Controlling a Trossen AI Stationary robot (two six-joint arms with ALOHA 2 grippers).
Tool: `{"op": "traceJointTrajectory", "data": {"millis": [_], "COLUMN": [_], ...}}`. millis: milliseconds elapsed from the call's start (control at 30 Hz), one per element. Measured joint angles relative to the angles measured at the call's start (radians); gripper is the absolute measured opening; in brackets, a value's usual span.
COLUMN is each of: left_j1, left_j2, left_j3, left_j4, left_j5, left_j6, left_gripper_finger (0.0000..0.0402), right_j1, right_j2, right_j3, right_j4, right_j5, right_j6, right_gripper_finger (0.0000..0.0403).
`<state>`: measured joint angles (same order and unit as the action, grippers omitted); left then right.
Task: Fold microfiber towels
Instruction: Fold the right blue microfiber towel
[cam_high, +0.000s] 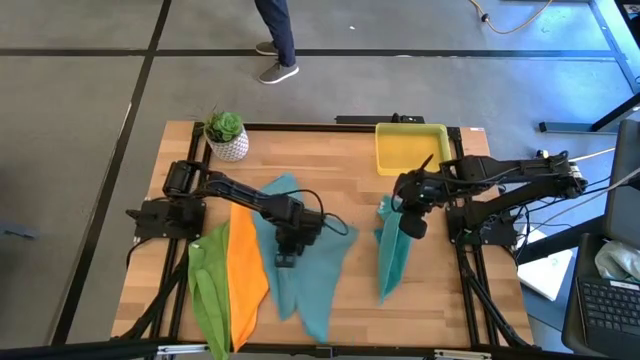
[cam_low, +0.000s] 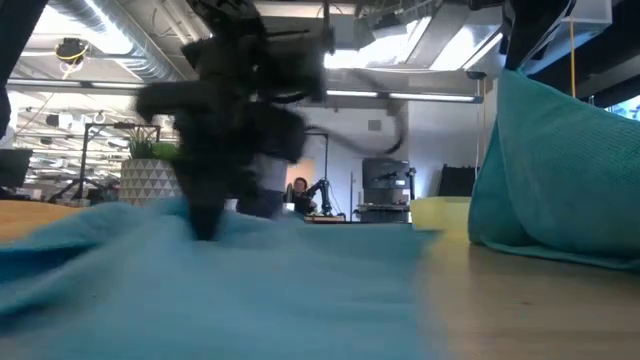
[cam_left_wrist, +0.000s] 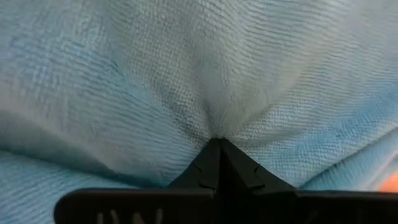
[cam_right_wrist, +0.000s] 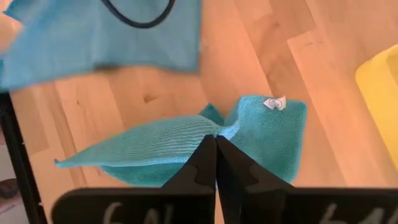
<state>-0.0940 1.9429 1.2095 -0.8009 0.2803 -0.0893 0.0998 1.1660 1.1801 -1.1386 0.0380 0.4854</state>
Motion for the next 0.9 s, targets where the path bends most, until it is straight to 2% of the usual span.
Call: {"op": "traceJointTrajectory", "data": {"millis": [167, 300, 600, 767, 833, 900], "left_j1": [-0.001, -0.008, -0.091, -0.123, -0.124, -0.123], "left_j2": [-0.026, -0.087, -0.343, -0.503, -0.569, -0.603], "left_j3": [-0.016, -0.073, -0.275, -0.32, -0.307, -0.274], "left_j4": [-0.273, -0.439, -0.707, -0.772, -0.775, -0.773], "left_j5": [-0.045, -0.034, 0.096, 0.124, 0.134, 0.101], "left_j6": [0.055, 0.073, 0.016, -0.073, -0.147, -0.218], "left_gripper_finger": [0.0, 0.0, 0.0, 0.0, 0.0, 0.0], "right_j1": [0.0, 0.0, 0.0, 0.0, 0.0, 0.0], "right_j2": [0.0, -0.001, -0.006, -0.004, -0.002, -0.002], "right_j3": [-0.001, -0.013, -0.042, -0.042, -0.042, -0.042], "right_j4": [0.005, 0.025, 0.1, 0.166, 0.19, 0.198], "right_j5": [0.047, 0.051, 0.059, 0.067, 0.067, 0.067], "right_j6": [-0.043, -0.052, -0.07, -0.097, -0.101, -0.101], "right_gripper_finger": [0.0003, 0.0003, 0.0003, 0.0003, 0.0003, 0.0003]}}
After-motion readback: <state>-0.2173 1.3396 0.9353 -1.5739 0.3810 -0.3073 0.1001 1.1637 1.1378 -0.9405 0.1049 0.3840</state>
